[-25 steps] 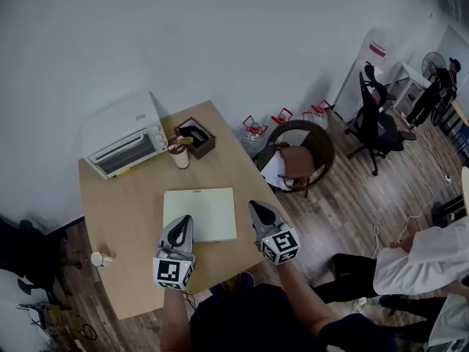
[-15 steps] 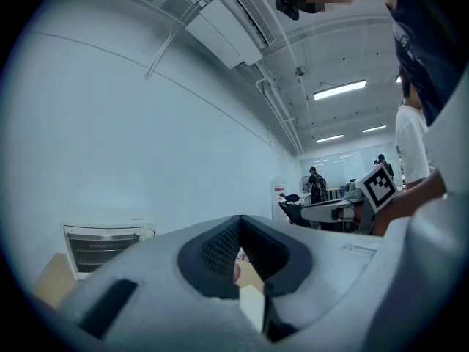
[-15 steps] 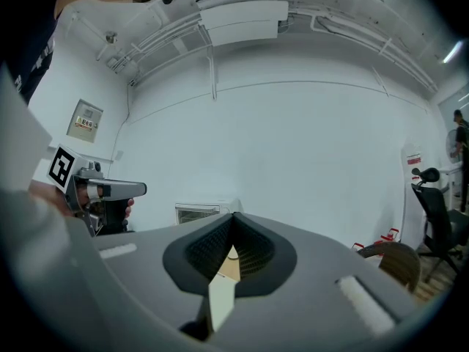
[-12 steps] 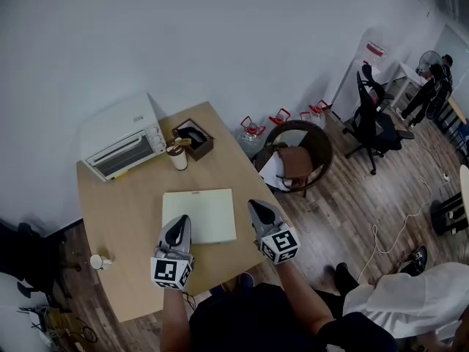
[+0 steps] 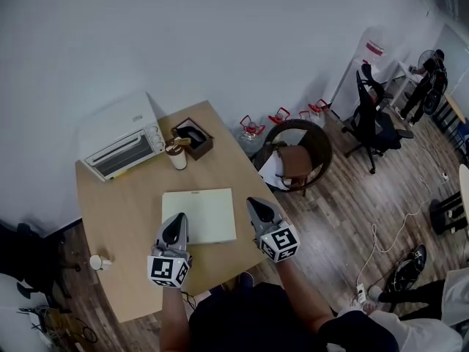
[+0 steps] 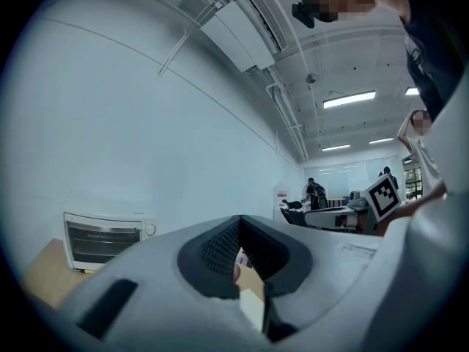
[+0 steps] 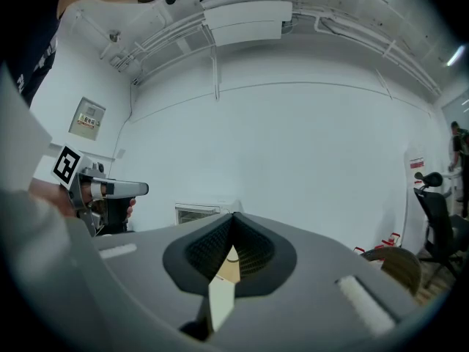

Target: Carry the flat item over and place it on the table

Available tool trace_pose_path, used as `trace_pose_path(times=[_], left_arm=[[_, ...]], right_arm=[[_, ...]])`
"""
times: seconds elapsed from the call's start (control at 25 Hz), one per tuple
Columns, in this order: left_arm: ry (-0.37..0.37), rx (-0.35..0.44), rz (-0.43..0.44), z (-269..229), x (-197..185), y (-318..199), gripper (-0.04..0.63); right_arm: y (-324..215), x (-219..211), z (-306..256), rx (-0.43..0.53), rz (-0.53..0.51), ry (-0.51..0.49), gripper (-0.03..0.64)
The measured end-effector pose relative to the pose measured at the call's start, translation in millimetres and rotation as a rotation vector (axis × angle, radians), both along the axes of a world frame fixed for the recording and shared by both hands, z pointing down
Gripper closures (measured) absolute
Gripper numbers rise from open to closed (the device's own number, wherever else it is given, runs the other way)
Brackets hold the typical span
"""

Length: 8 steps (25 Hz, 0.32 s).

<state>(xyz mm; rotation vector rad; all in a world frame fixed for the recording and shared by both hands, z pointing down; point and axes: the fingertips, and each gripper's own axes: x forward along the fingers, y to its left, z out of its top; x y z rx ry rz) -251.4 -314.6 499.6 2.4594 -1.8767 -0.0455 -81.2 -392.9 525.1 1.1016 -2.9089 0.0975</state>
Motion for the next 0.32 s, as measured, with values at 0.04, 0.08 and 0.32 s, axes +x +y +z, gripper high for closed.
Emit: trace_pose_path(times=[0.04,0.08,0.32], left_arm=[[-0.001,-0.002,0.001,0.9,0.5,-0.3,0.598],[0.0,-0.005,0.002,1.8,1.0,-0.5,0.598],[0.005,-0.01,0.009,4.0,1.5,-5.0,0.598]], right_arm=[[-0.2,0.4,0.8,-0.002,0.001,0.002,0.611],[-0.3,0.9,1.6,-0.004,0.001,0.003,0.611],[-4.9,0.4,3.5,-0.005,0.0,0.008,0.611]])
